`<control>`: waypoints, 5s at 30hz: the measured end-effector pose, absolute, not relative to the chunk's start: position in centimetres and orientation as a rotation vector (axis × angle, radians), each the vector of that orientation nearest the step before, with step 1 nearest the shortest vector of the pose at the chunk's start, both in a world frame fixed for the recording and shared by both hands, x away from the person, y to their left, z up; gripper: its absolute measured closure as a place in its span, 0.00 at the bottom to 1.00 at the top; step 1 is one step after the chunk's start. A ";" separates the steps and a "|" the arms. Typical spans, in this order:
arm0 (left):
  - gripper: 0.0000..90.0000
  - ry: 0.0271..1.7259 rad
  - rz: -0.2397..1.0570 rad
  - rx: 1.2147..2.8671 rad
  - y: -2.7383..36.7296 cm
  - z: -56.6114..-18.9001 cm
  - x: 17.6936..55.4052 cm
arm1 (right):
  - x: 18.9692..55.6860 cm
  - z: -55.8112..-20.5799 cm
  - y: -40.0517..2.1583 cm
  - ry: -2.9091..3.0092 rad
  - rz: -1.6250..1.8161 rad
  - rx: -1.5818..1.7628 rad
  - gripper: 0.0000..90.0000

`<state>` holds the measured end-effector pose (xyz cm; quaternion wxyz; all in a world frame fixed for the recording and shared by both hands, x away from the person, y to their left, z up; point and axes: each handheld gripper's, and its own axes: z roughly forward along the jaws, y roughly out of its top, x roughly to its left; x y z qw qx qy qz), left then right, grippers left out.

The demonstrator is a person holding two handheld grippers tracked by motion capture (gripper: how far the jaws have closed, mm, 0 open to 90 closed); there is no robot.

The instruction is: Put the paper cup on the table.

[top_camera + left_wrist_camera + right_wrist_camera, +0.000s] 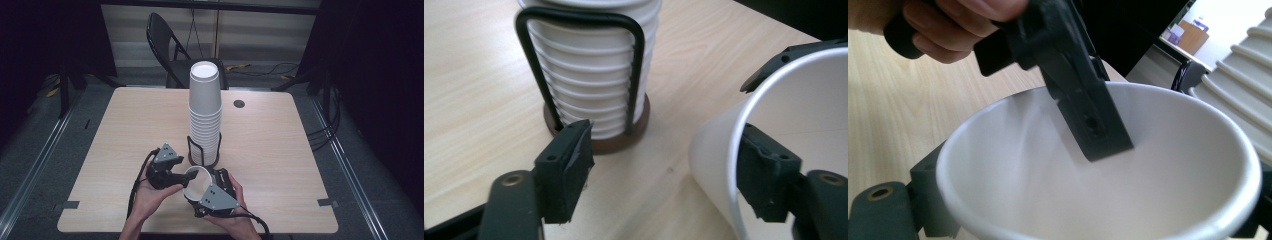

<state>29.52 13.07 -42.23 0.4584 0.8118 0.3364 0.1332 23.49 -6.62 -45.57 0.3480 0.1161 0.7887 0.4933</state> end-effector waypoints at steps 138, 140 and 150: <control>0.18 1.030 0.832 1.520 19.3 -49.6 25.6 | 40.1 -48.8 -19.6 1.857 1.270 1.290 0.15; 0.18 1.030 0.831 1.520 19.3 -49.6 25.6 | 39.8 -48.8 -19.8 1.855 1.272 1.300 0.15; 0.18 1.040 0.833 1.516 19.2 -49.6 25.6 | 37.6 -48.9 -20.5 1.826 1.262 1.322 0.15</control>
